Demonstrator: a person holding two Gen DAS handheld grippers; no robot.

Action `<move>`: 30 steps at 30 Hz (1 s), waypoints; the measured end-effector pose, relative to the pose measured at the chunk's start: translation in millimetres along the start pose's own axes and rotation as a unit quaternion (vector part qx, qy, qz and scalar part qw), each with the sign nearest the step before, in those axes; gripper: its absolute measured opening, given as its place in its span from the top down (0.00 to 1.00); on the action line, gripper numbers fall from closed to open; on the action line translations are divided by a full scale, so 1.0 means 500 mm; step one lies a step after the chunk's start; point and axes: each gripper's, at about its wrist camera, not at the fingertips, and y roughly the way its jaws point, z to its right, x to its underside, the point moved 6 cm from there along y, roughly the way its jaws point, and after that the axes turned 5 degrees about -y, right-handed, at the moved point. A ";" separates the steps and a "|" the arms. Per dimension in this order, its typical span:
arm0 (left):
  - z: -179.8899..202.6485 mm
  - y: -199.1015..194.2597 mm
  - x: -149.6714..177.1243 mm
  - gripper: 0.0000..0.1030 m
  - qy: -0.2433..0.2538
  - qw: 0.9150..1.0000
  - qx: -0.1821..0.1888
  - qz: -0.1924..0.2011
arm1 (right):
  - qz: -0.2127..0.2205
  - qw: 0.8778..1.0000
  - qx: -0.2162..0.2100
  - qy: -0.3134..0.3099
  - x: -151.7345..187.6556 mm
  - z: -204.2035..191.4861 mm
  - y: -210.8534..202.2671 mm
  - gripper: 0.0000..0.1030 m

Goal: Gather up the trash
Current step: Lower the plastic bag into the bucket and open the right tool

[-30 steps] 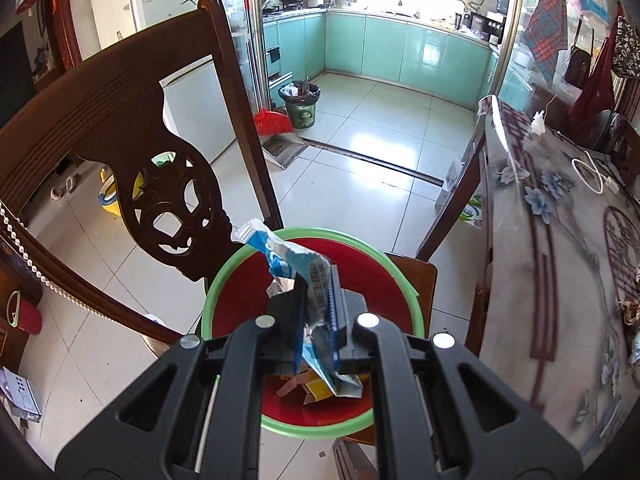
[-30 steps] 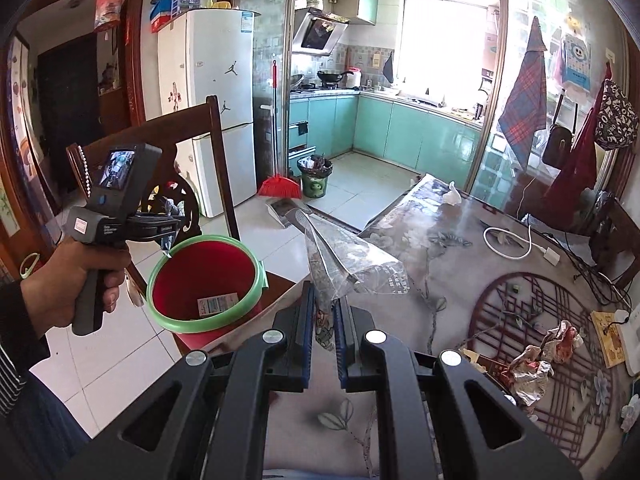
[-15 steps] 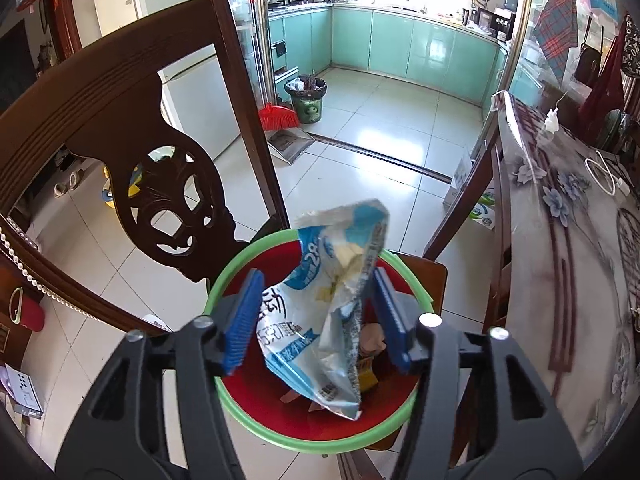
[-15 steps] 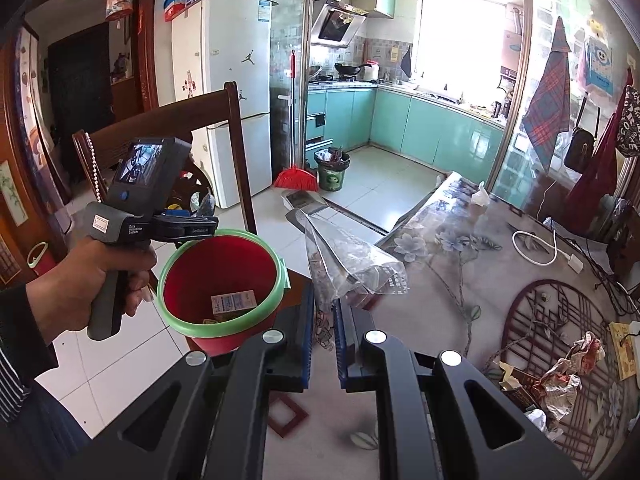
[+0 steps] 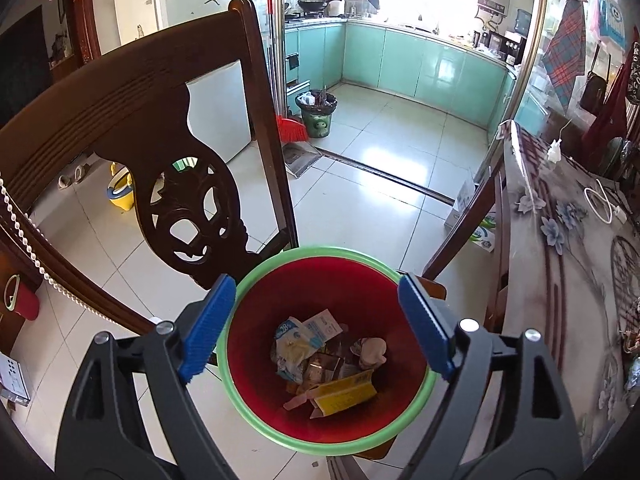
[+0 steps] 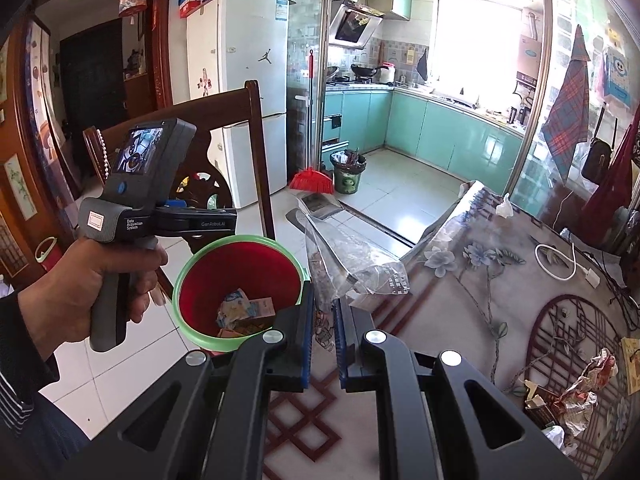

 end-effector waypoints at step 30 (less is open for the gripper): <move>-0.271 -0.186 -0.097 0.05 -0.165 0.975 -0.061 0.134 | -0.094 0.989 -0.095 -0.057 -0.075 -0.265 0.373 0.91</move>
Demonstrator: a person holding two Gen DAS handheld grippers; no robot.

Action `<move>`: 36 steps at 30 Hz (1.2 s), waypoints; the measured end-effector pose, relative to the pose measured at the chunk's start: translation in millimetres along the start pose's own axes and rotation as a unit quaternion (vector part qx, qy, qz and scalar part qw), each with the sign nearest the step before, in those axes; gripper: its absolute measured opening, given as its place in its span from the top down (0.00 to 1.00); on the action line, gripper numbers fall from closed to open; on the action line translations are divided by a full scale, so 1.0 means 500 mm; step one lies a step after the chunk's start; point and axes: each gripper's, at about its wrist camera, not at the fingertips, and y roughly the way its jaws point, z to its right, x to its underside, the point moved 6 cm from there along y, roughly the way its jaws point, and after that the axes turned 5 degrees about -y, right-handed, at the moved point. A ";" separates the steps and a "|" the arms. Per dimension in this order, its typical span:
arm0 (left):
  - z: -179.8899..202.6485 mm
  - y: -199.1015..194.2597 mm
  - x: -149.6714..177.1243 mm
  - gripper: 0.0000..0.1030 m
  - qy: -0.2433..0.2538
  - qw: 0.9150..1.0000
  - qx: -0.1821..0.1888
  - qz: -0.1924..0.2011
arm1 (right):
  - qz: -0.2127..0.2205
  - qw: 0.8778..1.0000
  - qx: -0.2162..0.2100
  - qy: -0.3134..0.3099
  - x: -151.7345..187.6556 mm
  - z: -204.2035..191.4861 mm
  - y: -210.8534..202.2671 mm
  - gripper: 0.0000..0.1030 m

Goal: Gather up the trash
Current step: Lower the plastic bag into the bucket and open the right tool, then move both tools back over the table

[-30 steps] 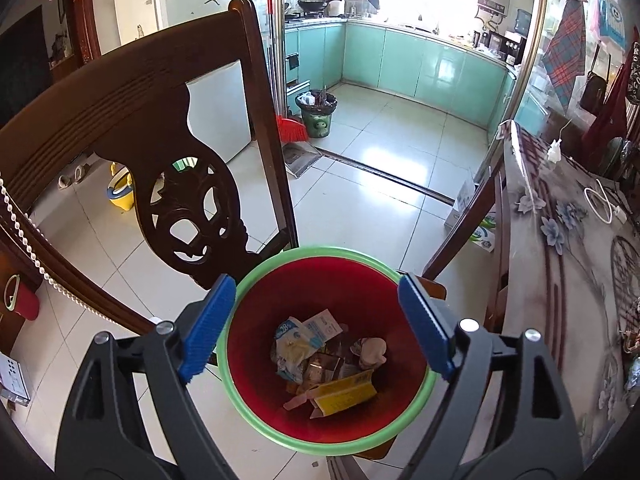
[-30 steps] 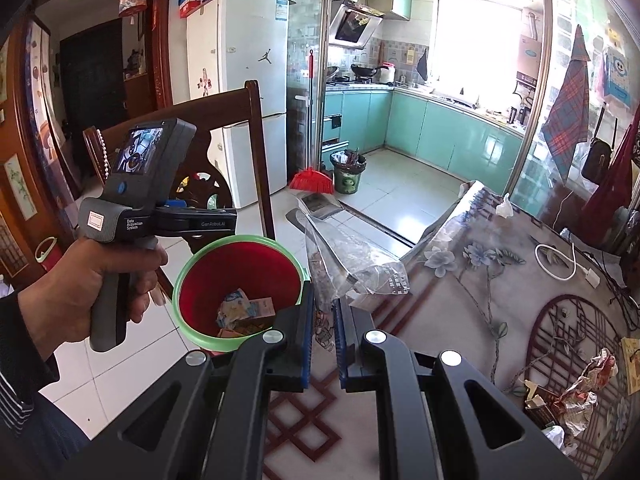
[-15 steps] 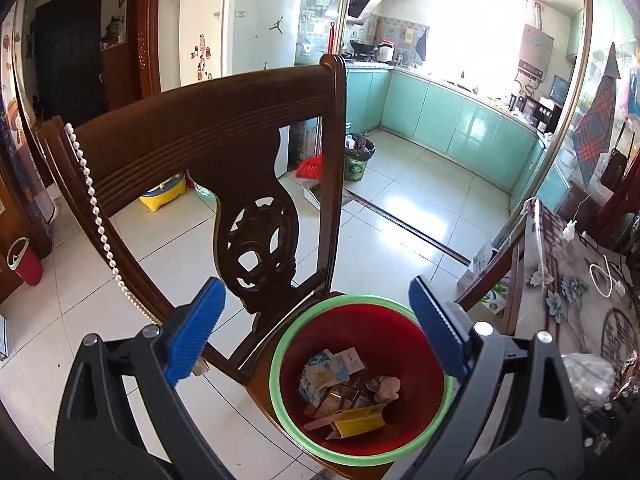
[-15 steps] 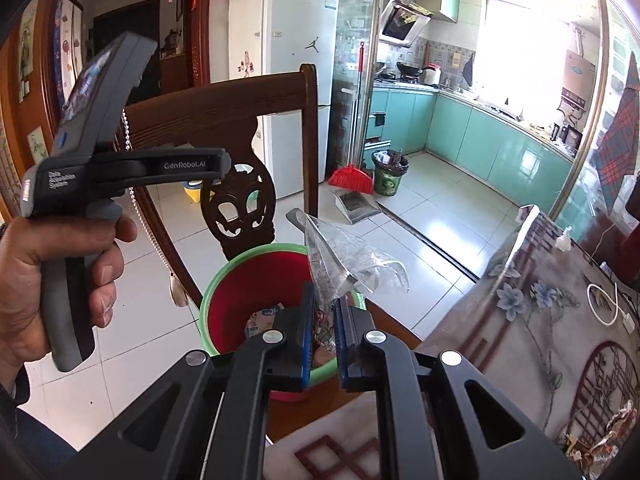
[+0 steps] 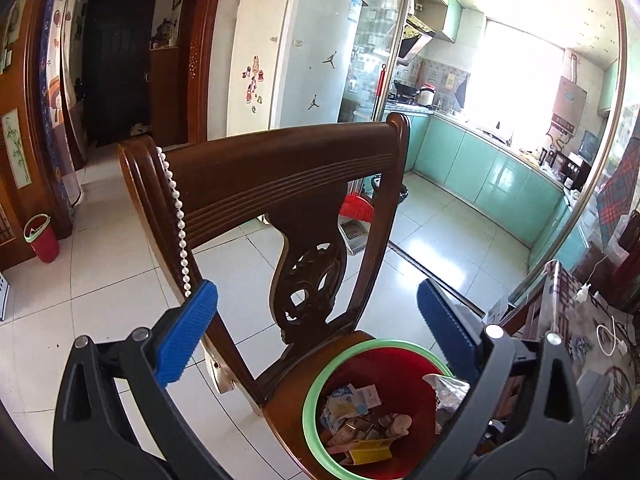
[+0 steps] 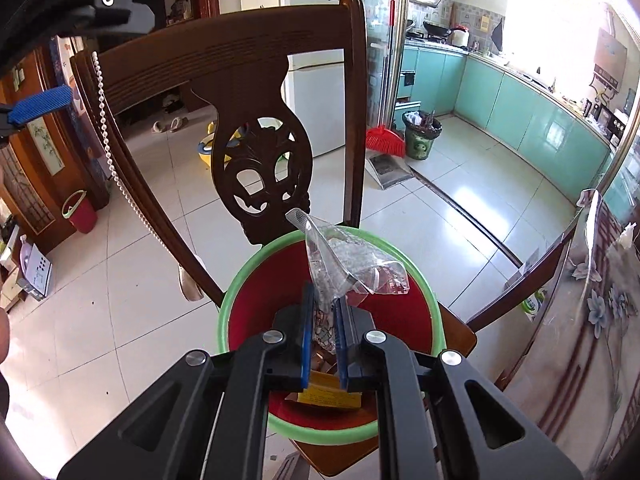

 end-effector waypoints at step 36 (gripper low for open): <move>0.328 -0.192 0.140 0.05 0.141 0.974 0.174 -0.017 | 0.082 0.979 0.148 0.111 0.262 0.239 -0.498 0.06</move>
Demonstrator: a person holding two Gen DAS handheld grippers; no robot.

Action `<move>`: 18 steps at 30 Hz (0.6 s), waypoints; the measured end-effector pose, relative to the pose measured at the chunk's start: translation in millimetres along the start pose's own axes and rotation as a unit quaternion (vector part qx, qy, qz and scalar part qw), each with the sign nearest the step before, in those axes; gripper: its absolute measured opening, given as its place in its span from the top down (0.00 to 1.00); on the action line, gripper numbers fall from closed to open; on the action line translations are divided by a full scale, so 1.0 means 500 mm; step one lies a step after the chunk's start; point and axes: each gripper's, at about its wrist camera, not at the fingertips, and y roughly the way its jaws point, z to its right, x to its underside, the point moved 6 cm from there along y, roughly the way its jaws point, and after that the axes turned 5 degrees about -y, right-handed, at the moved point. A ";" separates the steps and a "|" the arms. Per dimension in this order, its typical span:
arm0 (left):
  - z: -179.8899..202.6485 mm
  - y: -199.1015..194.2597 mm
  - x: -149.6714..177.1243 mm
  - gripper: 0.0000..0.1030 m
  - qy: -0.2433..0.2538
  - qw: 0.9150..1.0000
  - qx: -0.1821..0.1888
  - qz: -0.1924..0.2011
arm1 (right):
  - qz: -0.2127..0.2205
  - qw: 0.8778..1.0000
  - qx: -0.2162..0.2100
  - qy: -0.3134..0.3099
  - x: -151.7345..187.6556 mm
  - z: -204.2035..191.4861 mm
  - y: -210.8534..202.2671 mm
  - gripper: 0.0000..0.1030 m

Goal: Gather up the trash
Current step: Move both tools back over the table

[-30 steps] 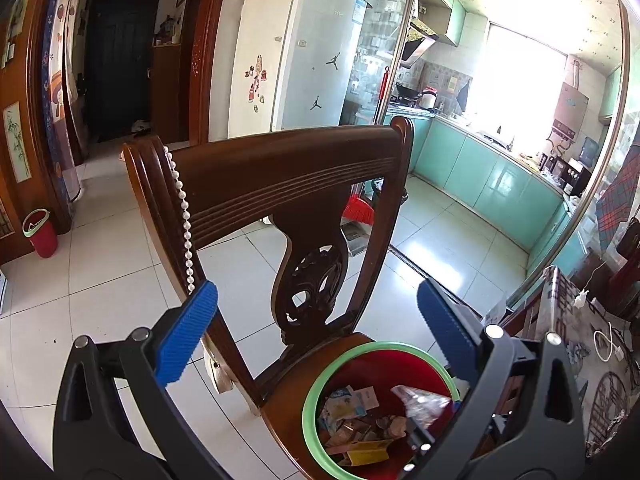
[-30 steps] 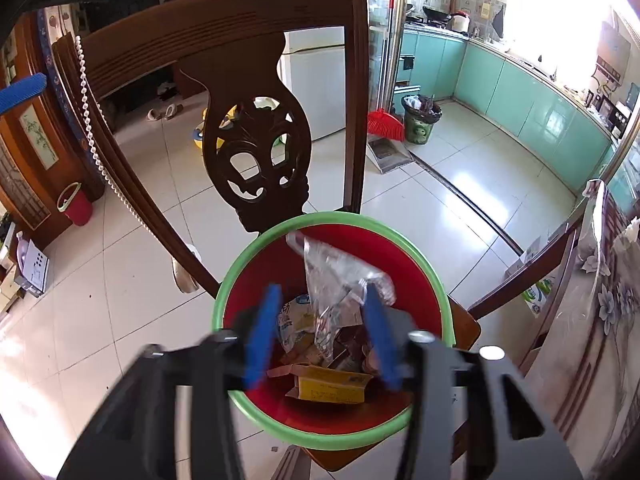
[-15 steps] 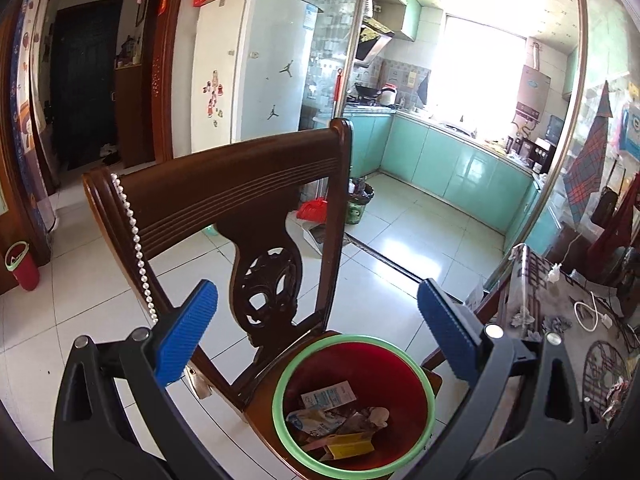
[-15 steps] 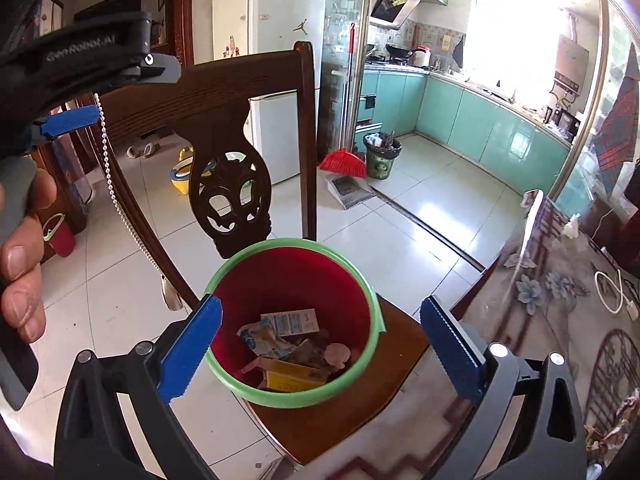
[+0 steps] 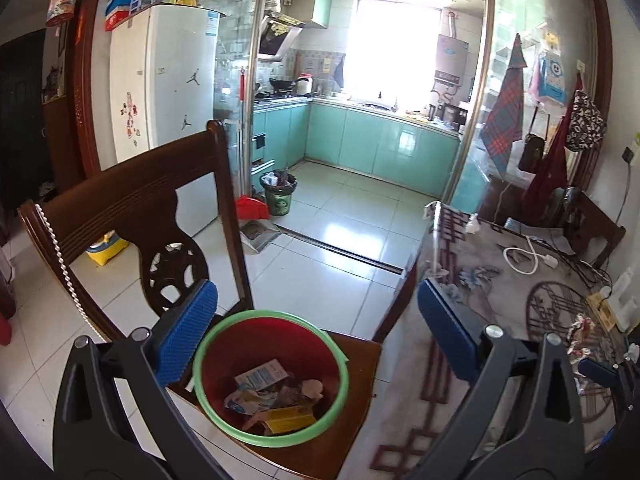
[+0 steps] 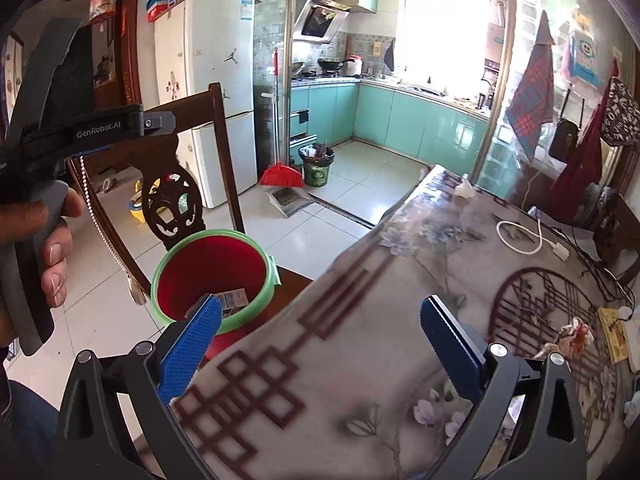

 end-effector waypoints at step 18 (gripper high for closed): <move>0.390 -0.046 0.231 0.05 0.131 0.979 0.143 -0.069 | -0.016 0.991 0.107 0.075 0.238 0.318 -0.222 0.06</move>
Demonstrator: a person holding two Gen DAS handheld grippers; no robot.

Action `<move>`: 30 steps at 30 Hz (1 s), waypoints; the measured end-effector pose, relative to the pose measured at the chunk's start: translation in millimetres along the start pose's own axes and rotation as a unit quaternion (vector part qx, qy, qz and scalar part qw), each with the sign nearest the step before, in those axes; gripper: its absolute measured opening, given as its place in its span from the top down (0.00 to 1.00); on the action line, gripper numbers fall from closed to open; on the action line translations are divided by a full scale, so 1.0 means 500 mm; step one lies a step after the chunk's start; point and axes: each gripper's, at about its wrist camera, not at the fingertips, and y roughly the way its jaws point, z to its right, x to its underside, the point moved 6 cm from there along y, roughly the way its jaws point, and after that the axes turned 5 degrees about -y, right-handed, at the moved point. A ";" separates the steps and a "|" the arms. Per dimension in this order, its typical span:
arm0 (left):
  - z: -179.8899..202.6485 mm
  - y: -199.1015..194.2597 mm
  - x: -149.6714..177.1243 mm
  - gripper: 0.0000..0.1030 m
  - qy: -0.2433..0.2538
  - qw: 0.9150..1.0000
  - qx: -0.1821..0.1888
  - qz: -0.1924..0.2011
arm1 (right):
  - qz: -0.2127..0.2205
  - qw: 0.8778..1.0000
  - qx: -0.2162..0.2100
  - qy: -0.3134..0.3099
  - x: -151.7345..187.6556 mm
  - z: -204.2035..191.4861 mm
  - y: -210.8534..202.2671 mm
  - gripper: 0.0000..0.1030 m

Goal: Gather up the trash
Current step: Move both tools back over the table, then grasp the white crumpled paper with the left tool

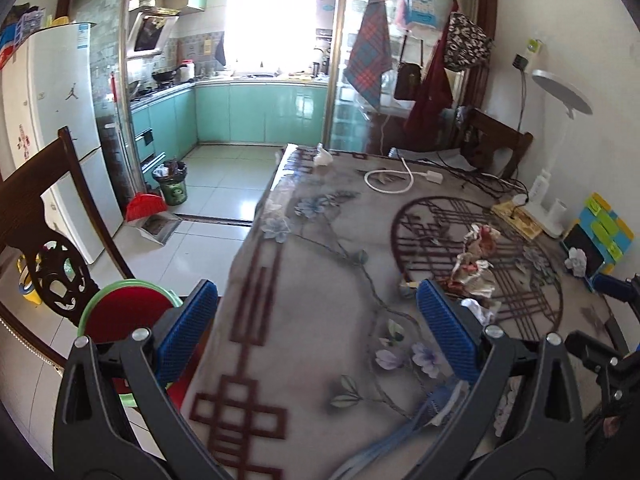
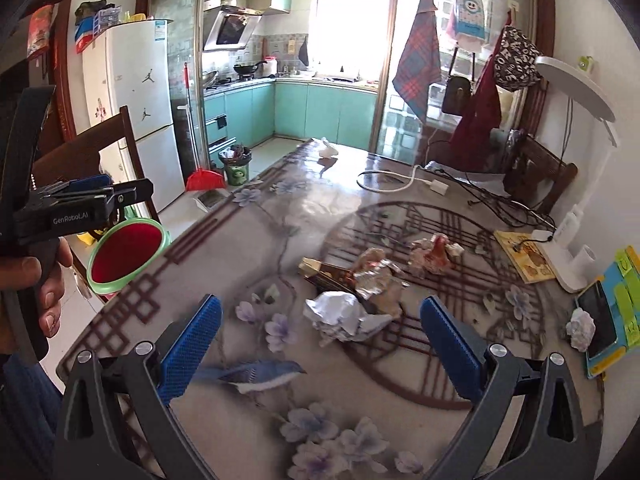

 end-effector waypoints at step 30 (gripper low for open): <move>0.375 0.298 0.190 0.05 0.147 0.978 0.037 -0.145 | -0.012 0.991 0.051 0.124 0.118 0.267 -0.009 0.06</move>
